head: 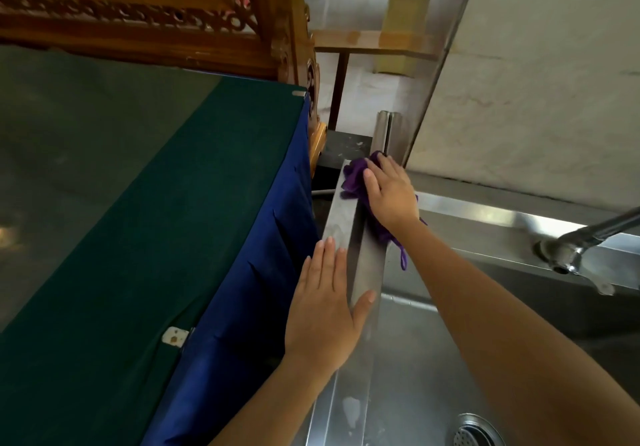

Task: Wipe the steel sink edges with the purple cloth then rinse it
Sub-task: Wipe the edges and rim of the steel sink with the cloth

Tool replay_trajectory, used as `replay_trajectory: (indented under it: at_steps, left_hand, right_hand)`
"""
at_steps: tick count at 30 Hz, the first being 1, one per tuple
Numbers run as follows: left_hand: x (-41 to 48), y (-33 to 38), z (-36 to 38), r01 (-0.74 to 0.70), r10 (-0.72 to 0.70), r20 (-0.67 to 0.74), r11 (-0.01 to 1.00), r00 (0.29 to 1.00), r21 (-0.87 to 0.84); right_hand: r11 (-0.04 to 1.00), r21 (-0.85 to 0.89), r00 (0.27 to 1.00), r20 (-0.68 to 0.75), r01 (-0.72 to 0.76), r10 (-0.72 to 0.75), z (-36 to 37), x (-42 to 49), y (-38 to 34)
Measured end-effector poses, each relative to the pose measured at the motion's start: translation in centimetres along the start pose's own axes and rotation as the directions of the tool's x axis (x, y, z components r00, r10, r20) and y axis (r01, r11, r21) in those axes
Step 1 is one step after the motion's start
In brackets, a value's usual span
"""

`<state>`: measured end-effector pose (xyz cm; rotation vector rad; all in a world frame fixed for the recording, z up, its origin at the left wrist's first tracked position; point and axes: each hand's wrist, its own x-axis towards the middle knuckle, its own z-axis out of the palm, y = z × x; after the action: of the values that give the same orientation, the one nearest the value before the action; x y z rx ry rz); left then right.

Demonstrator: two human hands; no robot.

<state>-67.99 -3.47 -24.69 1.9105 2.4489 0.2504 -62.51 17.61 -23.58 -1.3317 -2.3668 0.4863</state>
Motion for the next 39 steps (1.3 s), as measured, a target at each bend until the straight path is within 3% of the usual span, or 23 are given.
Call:
replay_trajectory:
  at_steps: [4, 11, 22, 39]
  left_hand:
    - [0.2, 0.0, -0.1, -0.005, 0.004, 0.019, 1.0, 1.0, 0.012]
    - [0.2, 0.0, -0.6, -0.01, 0.011, 0.061, 1.0, 0.998, -0.022]
    - [-7.2, -0.1, -1.8, 0.007, 0.003, 0.122, 0.997, 0.992, -0.078]
    - [-22.0, -0.4, -3.3, 0.04, -0.044, 0.104, 0.998, 0.994, 0.04]
  right_hand:
    - [0.993, 0.006, 0.99, 0.078, 0.119, -0.119, 1.0, 0.3, -1.4]
    - [0.973, 0.089, 0.971, 0.093, 0.213, -0.221, 1.5, -2.3, -1.8]
    - [0.976, 0.081, 0.969, 0.125, 0.204, -0.213, 1.5, -10.1, -4.5]
    - [0.949, 0.112, 0.929, 0.2, 0.294, -0.311, 1.2, -25.3, -9.3]
